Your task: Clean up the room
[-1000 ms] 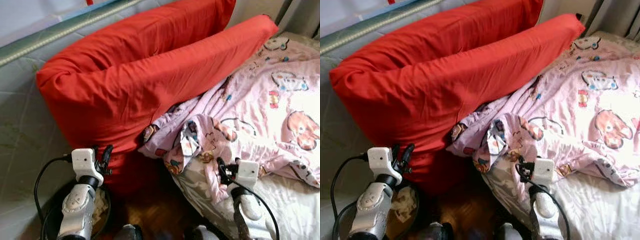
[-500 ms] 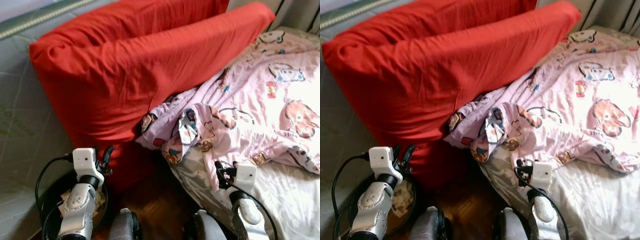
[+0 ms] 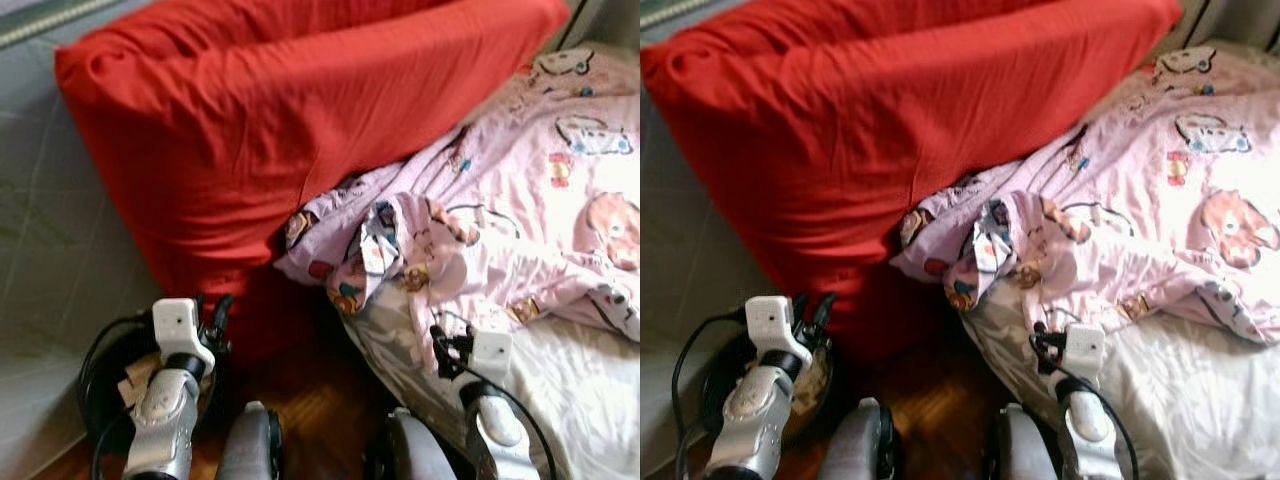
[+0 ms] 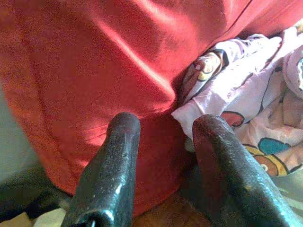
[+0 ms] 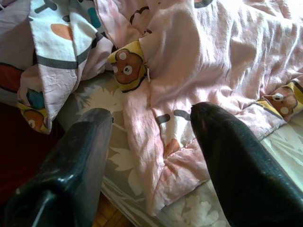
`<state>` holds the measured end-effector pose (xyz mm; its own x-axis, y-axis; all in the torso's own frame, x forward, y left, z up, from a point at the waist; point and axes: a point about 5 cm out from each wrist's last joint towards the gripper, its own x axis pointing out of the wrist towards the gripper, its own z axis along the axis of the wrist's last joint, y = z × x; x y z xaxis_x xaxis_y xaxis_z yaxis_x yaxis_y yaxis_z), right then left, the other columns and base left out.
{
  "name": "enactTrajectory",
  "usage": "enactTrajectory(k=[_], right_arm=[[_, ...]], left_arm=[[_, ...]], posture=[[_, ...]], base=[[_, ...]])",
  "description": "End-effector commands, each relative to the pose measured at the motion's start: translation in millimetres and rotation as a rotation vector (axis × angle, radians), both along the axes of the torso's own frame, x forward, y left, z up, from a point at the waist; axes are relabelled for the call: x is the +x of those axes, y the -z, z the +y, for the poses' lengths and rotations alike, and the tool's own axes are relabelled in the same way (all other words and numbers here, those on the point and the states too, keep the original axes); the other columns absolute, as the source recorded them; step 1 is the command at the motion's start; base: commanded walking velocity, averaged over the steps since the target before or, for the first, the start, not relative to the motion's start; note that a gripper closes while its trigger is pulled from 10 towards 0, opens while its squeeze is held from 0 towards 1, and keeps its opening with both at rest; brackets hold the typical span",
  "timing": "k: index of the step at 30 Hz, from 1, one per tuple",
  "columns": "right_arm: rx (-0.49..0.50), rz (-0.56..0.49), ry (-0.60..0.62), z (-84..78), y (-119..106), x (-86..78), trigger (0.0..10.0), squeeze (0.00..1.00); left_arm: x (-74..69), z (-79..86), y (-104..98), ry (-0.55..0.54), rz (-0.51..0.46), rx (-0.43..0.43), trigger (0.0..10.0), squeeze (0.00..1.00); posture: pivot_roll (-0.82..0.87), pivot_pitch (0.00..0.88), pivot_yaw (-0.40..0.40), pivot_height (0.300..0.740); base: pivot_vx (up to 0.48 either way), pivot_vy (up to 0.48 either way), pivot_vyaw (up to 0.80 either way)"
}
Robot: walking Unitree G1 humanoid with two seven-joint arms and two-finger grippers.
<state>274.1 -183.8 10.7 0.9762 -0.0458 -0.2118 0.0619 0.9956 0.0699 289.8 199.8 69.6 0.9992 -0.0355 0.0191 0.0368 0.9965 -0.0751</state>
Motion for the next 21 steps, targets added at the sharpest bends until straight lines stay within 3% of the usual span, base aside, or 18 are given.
enactTrajectory(k=[1, 9, 21], right_arm=[[0.007, 0.045, 0.013, -1.3, 8.4, -6.0, 10.0, 0.0], [0.014, 0.043, -0.004, 3.7, 10.1, -6.7, 10.0, 0.0], [0.008, 0.033, 0.019, -3.7, 7.6, -5.0, 10.0, 0.0]], left_arm=[[-1.6, 2.1, 1.9, -0.004, 0.013, 0.003, 10.0, 0.0], [-1.3, 2.6, 1.3, -0.006, 0.012, 0.005, 10.0, 0.0], [1.6, 0.4, -0.5, 0.004, 0.01, 0.005, 10.0, 0.0]], posture=[[-0.01, 0.241, 0.023, 0.646], [-0.01, 0.241, 0.026, 0.631], [-0.02, 0.245, 0.03, 0.631]], base=[[0.0, 0.0, 0.0], [0.0, 0.0, 0.0], [0.0, 0.0, 0.0]])
